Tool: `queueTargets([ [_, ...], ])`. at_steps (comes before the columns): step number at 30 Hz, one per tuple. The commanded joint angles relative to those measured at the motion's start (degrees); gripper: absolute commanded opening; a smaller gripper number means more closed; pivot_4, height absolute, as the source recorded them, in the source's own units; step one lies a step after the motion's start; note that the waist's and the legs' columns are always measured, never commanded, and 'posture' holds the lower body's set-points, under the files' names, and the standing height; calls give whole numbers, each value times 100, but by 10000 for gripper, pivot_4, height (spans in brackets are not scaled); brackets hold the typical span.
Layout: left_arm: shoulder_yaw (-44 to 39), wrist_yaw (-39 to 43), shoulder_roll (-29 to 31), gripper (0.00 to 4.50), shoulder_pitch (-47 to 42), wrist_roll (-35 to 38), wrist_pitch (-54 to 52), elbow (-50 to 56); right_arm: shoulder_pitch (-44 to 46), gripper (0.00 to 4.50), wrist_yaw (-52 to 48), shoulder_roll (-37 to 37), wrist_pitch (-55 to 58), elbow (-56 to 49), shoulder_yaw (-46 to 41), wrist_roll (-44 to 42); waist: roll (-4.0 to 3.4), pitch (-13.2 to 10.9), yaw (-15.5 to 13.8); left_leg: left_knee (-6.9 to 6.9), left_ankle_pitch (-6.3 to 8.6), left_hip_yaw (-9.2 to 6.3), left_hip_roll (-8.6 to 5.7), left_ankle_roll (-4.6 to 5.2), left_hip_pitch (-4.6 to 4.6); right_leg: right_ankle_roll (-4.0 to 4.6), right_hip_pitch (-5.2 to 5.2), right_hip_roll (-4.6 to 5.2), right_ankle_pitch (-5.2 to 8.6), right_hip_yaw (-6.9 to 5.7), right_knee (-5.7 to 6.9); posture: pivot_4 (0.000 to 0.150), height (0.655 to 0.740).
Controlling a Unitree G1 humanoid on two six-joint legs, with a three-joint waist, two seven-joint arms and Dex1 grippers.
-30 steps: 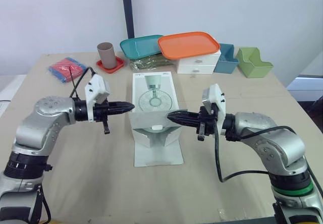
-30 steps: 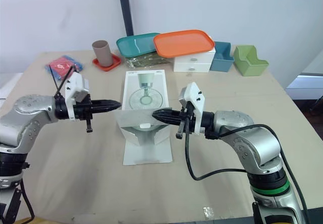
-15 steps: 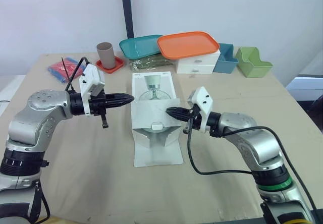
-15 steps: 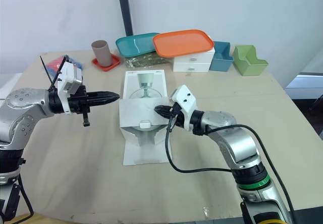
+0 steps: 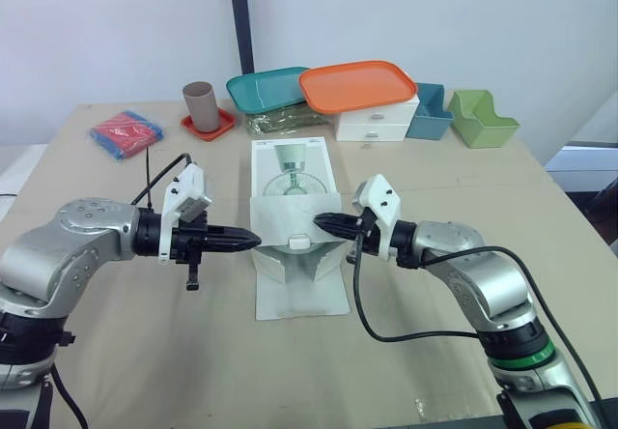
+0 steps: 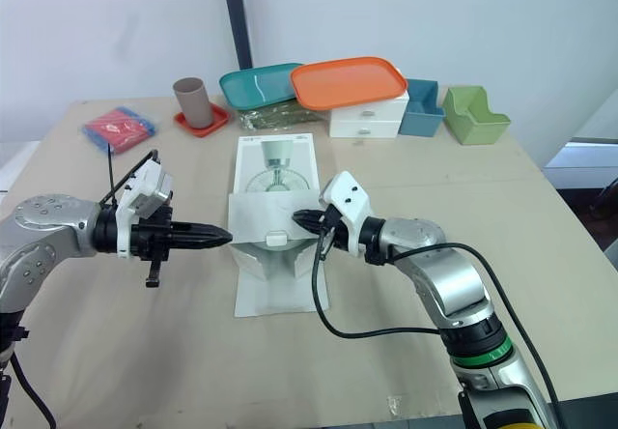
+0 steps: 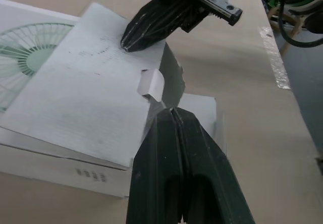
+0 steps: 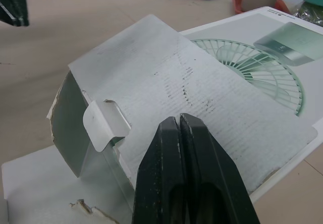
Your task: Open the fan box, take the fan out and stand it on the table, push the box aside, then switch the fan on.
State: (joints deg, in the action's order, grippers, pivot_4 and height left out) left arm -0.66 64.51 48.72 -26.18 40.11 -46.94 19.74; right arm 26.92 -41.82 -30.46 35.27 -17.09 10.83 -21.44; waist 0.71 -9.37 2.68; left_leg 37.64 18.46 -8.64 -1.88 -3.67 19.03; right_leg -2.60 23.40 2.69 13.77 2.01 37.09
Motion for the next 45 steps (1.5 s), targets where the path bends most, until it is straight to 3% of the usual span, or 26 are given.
queueTargets([
  [1,-358,-23,163,0,-90,726,-627,430,38,827,-33,-8,-69,-32,-98,41,0,0,0,0,1,-1,0,1,0,0,0,0,0,0,0,1500,7400],
  [13,-863,-686,422,0,-700,2242,-1877,767,85,827,-129,-31,-96,105,-161,99,0,0,0,0,0,1,1,0,-1,0,0,-2,0,2,0,1500,7400],
  [17,-899,-990,378,0,-564,2248,-1772,929,99,827,-164,-63,-124,154,-170,120,0,0,2,0,0,2,1,-1,-2,0,1,-2,0,5,0,1500,7400],
  [21,-418,-1253,70,0,-266,922,-545,716,114,827,-195,-43,-136,175,-137,144,-1,0,-5,0,-8,5,0,-15,-6,0,-1,-2,0,9,0,1500,7400],
  [29,285,-1427,-716,0,-357,-686,1062,-457,174,827,-181,24,-140,195,-106,185,0,1,-12,-2,-11,16,3,-20,-5,2,3,-5,-1,19,-1,1500,7400],
  [45,942,-1220,-1594,0,-666,-1658,1714,-1516,163,827,-83,0,-46,31,-170,232,0,1,-10,-1,-7,19,3,-14,-4,-2,5,-6,-4,23,-1,1500,7400],
])
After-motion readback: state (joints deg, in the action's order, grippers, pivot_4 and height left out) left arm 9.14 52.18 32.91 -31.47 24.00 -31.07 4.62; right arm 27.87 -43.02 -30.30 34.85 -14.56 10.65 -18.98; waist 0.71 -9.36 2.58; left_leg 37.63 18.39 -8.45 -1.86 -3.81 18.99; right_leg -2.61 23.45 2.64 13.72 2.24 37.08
